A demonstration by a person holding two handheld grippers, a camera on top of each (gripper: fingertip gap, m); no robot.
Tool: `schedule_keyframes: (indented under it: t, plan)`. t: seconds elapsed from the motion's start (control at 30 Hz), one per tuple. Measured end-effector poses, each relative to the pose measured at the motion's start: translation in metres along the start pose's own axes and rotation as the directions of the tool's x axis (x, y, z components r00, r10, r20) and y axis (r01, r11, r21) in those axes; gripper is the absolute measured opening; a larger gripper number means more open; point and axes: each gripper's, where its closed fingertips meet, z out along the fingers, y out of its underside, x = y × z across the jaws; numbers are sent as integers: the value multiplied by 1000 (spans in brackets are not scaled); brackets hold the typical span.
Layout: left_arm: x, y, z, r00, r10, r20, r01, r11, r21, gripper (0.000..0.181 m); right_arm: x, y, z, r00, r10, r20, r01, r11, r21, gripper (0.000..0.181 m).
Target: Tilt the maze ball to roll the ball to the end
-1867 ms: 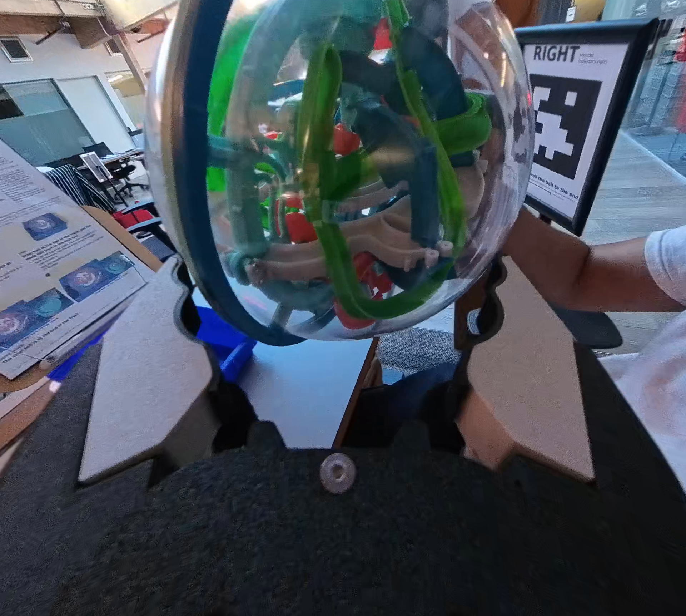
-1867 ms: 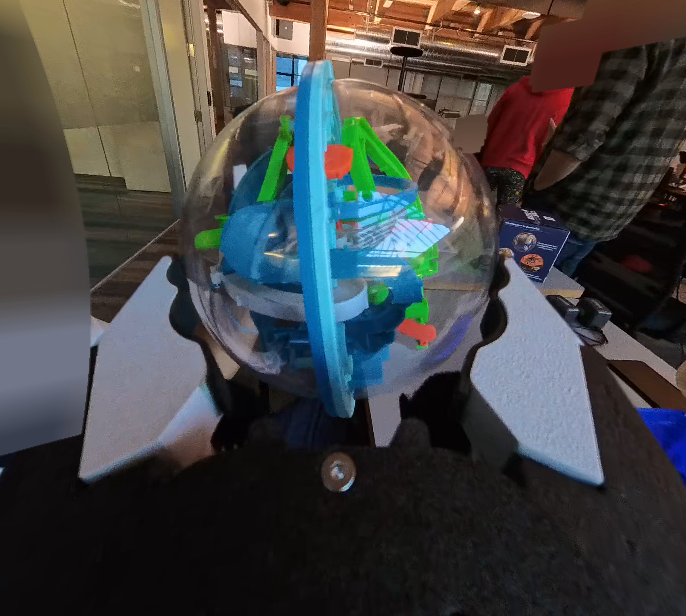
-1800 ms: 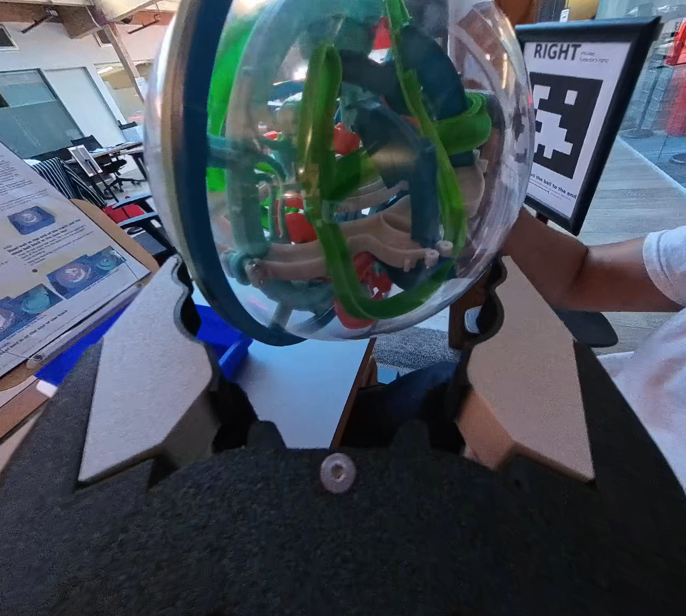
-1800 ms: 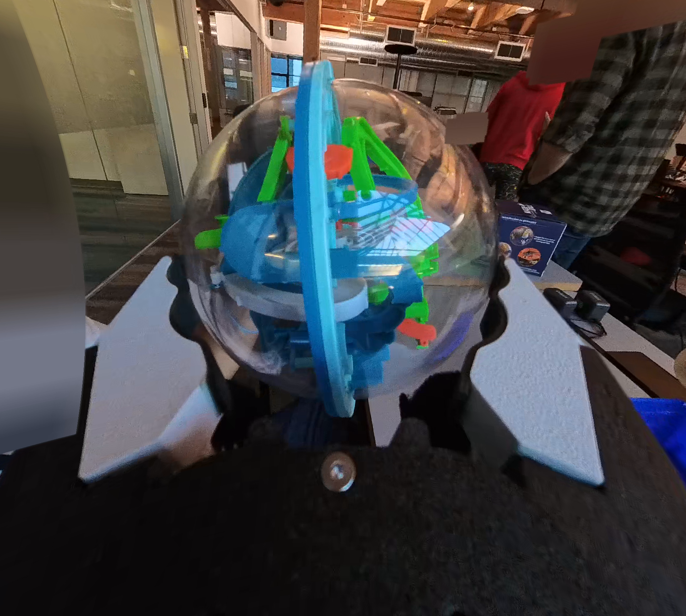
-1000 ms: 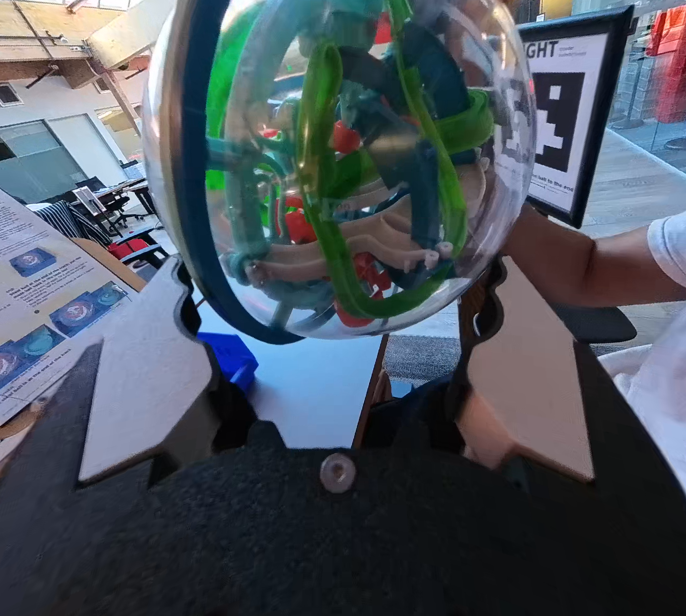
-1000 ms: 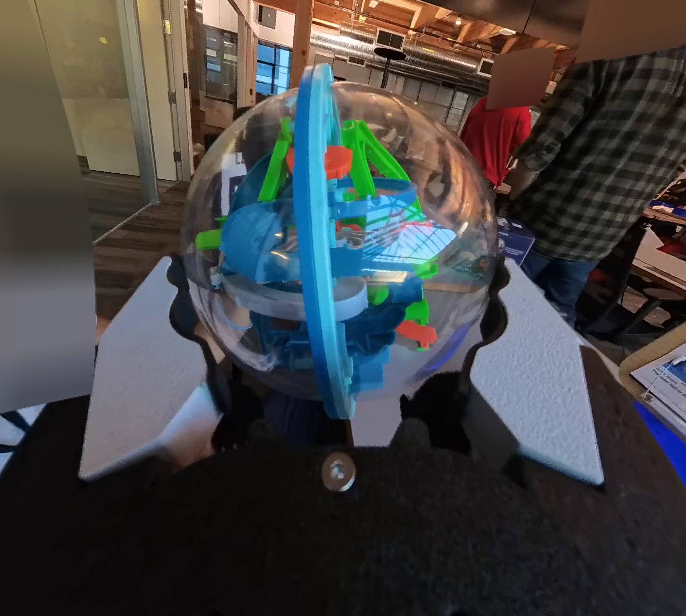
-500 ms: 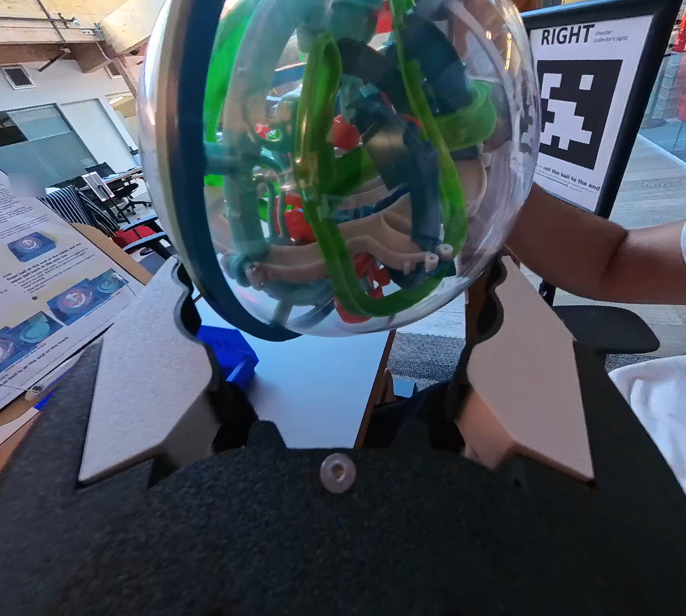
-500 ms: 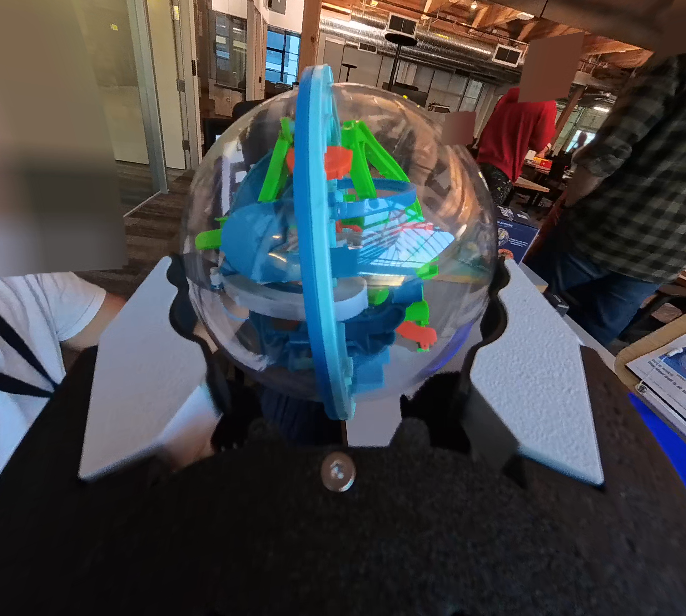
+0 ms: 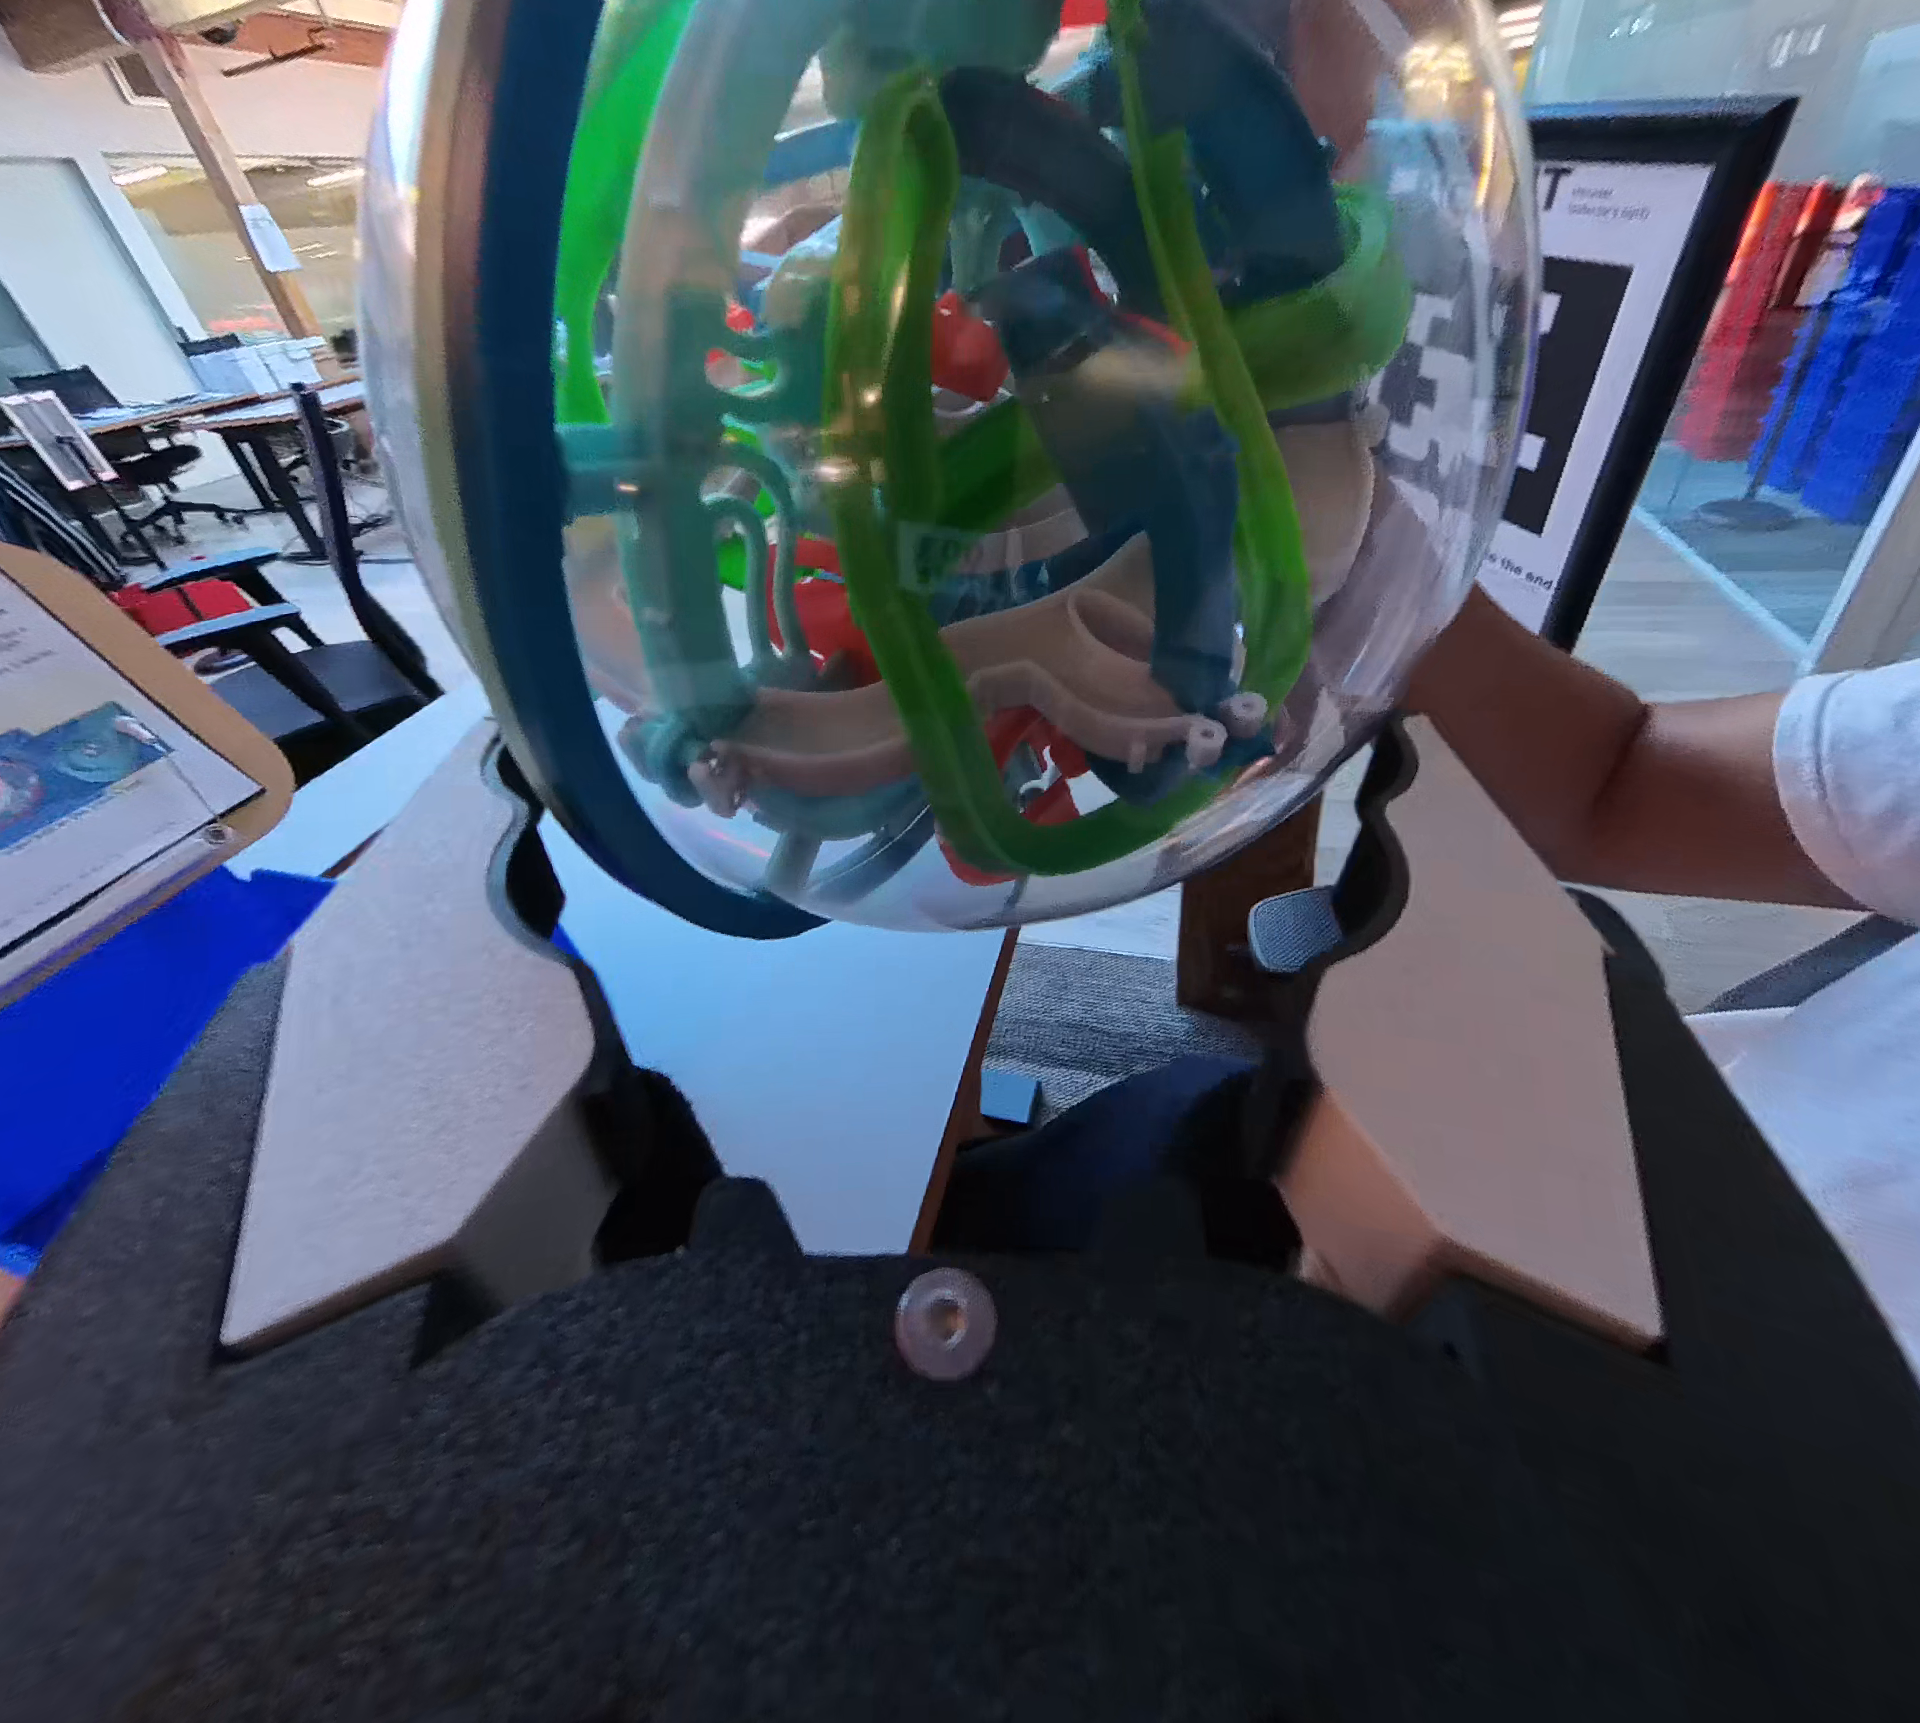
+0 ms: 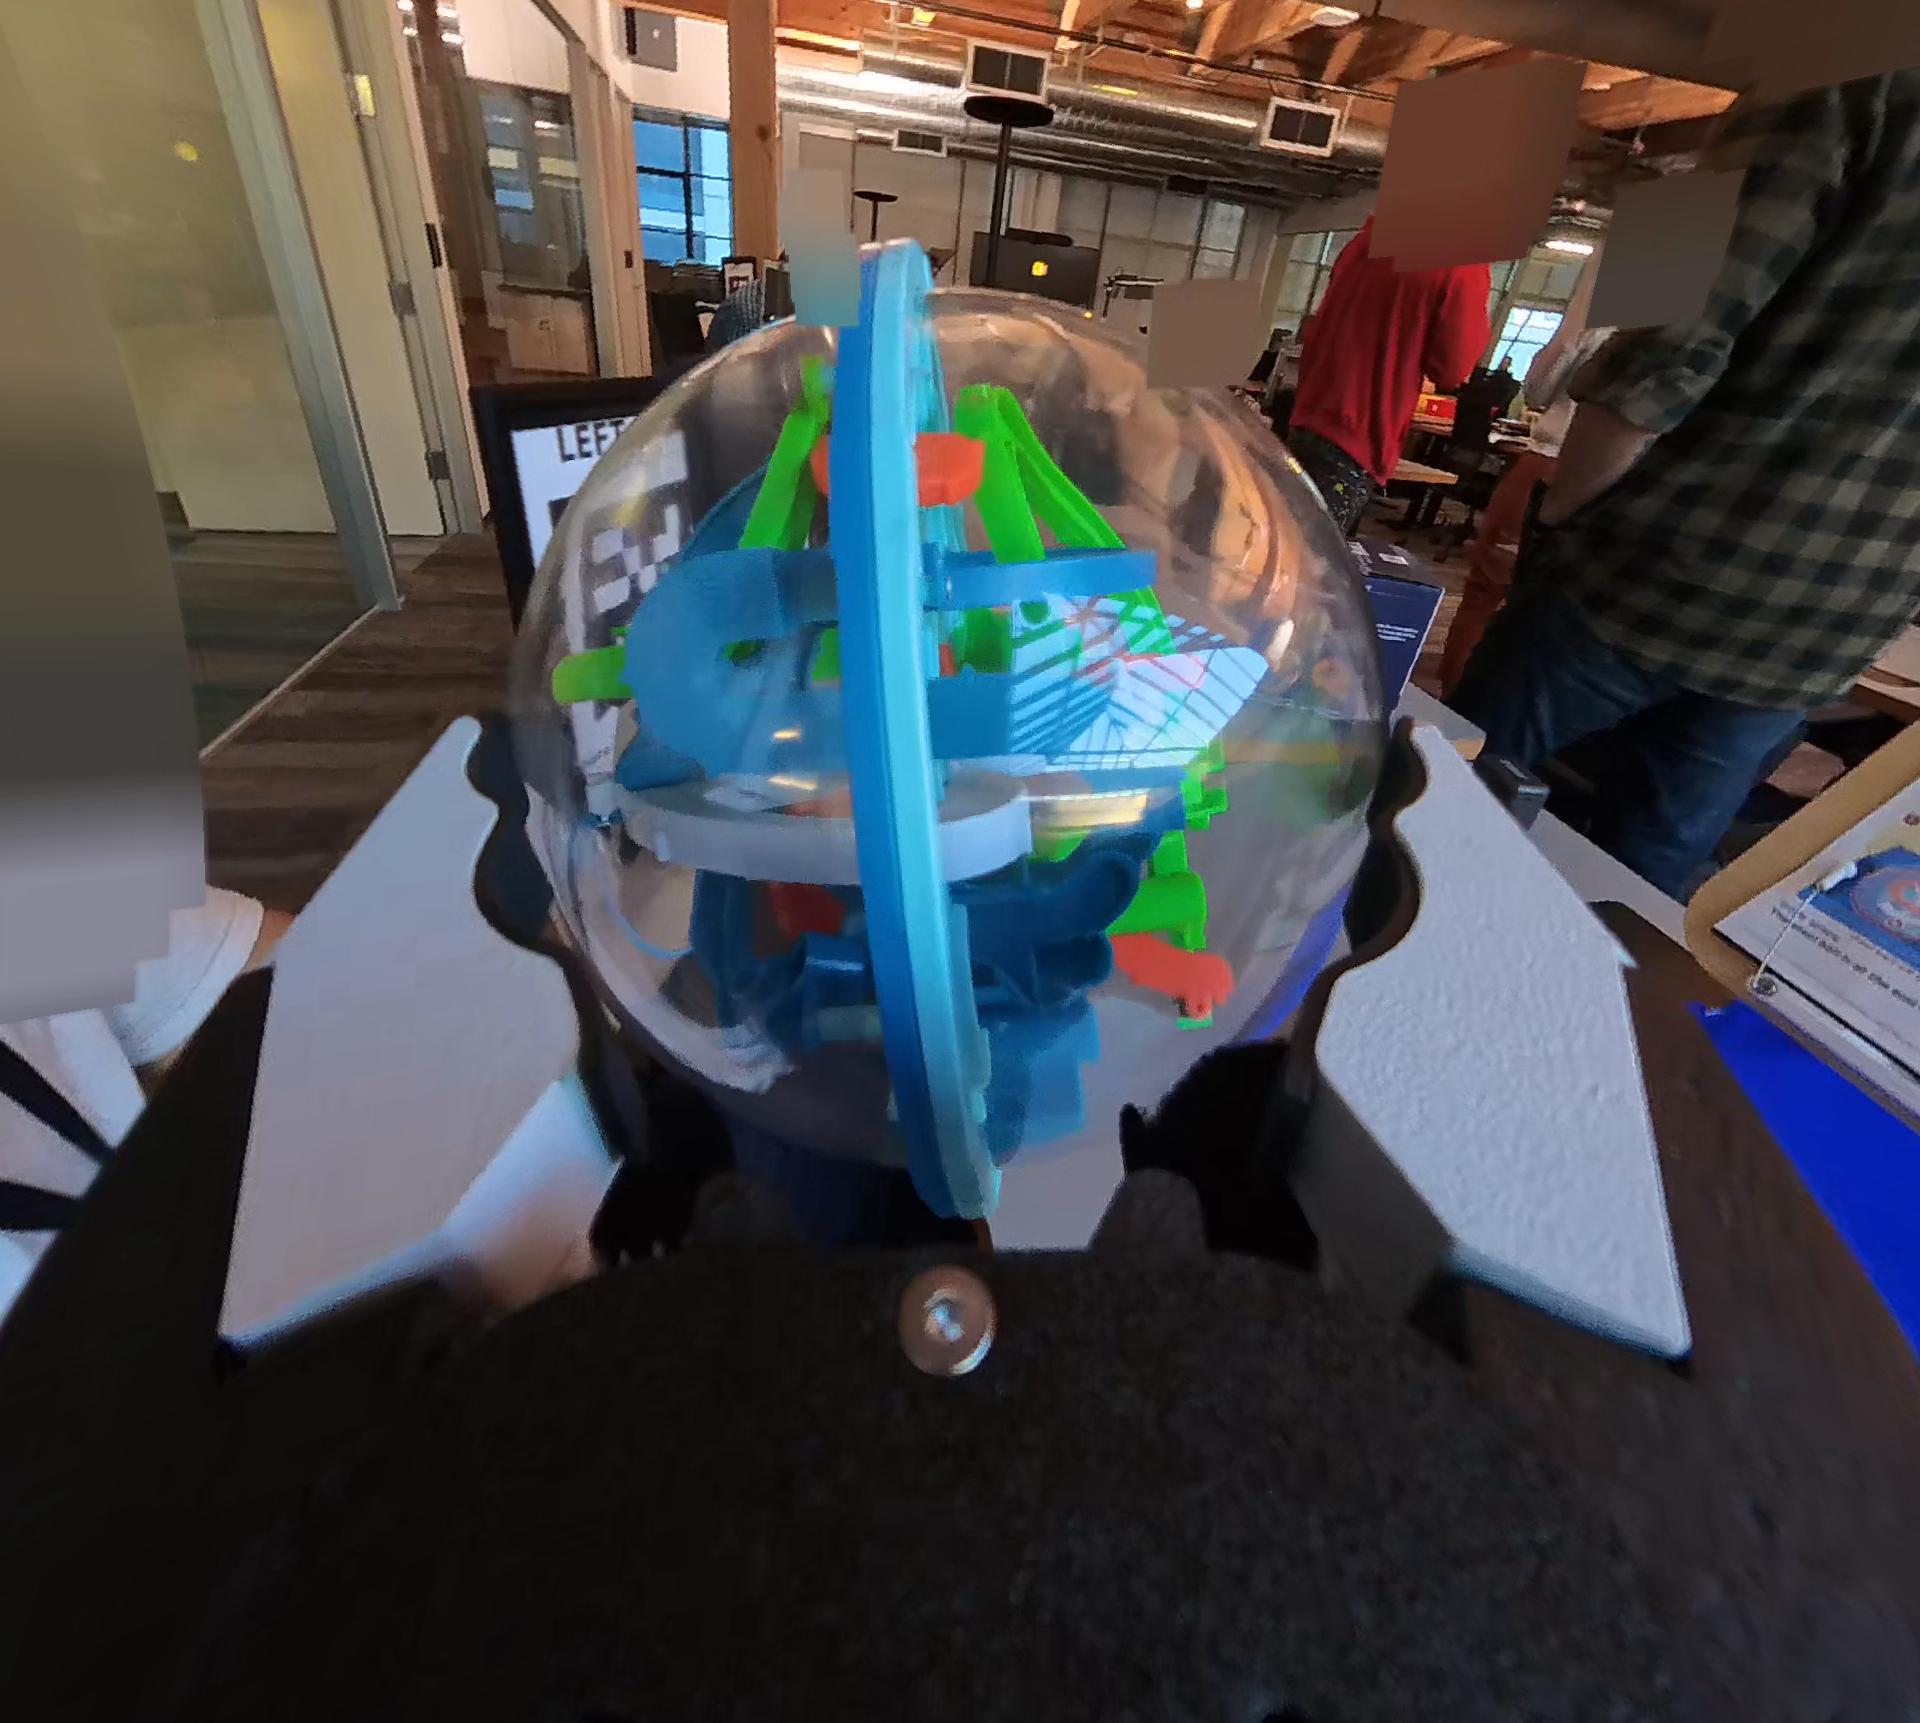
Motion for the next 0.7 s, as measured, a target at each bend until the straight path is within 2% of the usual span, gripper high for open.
schedule_keyframes:
  t: [0.03, 0.27, 0.7]
  plan:
    - [-2, 0, 0, 1000, -10, -8, 10, 1000, 8, 150, 2, 1, 1, 1000, 11, -8, -11, 1000, -3, 154]
    - [-6, 2, 2, 998, -60, -18, 60, 998, 11, 150, 10, 6, 0, 997, 80, -19, -79, 997, 22, 154]
    - [-1, -4, -4, 1000, 21, 21, -21, 1000, 9, 150, 1, 5, -2, 999, 34, 23, -35, 998, 55, 154]
